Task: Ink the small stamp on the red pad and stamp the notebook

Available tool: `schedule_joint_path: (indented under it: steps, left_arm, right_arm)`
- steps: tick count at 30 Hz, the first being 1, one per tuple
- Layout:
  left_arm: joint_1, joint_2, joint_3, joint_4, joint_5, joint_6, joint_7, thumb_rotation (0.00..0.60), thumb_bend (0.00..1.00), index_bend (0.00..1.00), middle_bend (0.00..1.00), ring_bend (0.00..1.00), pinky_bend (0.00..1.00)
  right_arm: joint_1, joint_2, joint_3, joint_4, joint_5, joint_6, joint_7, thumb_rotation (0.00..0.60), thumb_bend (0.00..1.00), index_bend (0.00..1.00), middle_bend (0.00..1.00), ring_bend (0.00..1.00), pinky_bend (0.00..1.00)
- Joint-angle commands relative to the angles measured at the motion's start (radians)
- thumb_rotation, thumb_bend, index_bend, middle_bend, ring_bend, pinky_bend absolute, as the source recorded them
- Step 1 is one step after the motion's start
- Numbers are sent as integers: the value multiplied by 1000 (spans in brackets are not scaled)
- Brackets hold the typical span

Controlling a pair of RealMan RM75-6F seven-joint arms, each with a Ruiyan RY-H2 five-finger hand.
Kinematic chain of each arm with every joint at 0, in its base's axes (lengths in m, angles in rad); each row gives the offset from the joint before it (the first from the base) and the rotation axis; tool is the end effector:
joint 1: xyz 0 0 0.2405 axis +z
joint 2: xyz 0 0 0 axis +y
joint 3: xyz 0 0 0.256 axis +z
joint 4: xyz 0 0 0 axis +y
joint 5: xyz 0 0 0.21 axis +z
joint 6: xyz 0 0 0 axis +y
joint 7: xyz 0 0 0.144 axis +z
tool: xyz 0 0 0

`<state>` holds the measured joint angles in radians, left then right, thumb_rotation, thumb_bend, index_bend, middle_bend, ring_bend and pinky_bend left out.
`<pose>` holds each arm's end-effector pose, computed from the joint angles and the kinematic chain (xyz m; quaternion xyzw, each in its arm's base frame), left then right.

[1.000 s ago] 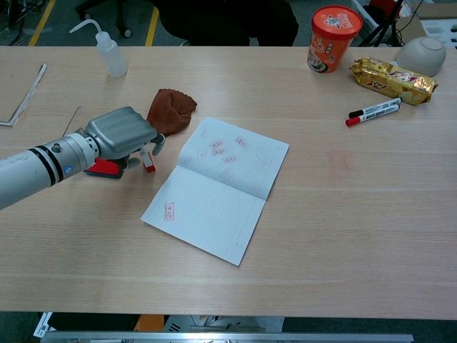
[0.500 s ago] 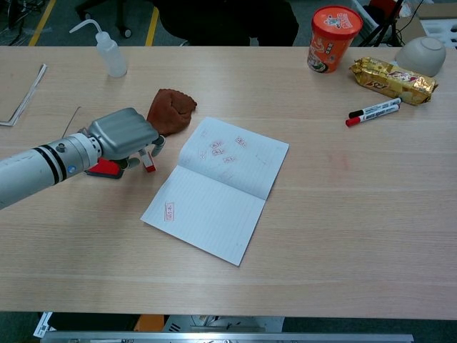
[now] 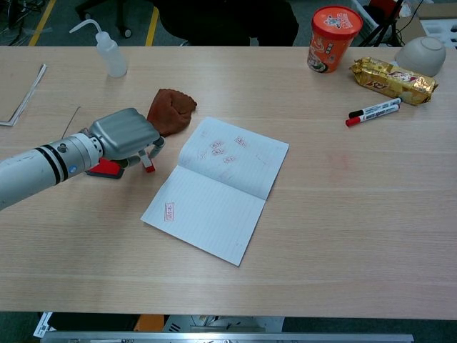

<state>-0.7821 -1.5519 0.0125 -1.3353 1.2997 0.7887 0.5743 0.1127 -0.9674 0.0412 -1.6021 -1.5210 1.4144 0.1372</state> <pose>-0.1892 0.3215 -0.0504 -0.8901 -0.1707 -0.1953 0.3748 -0.3200 -0.1887 0.1992 0.6185 -0.3909 0.3698 0.5726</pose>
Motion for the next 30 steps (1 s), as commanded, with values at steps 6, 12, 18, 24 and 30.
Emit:
schedule_joint_path:
  steps: [6, 12, 18, 24, 30]
  left_arm:
    - [-1, -5, 4, 11, 2, 0, -13, 600, 378, 501, 1000, 1000, 1000]
    - [0, -7, 3, 20, 12, 8, -34, 600, 382, 519, 1000, 1000, 1000]
    - [2, -7, 5, 21, 22, 16, -50, 600, 381, 537, 1000, 1000, 1000]
    - [4, 3, 5, 13, 32, 27, -57, 600, 382, 544, 1000, 1000, 1000]
    - [6, 41, 1, -21, 46, 47, -58, 600, 382, 544, 1000, 1000, 1000]
  right_arm:
    - [-1, 0, -1, 0, 0, -1, 0, 600, 302, 309, 407, 326, 412]
    - [-4, 2, -2, -2, 0, 2, -1, 600, 302, 309, 407, 326, 412]
    - [-5, 3, -2, -4, -2, 4, -2, 600, 303, 309, 407, 326, 412]
    - [-7, 5, -2, -6, -2, 7, -2, 600, 302, 309, 407, 326, 412]
    - [-8, 5, -2, -7, -5, 10, -2, 600, 302, 309, 407, 326, 412]
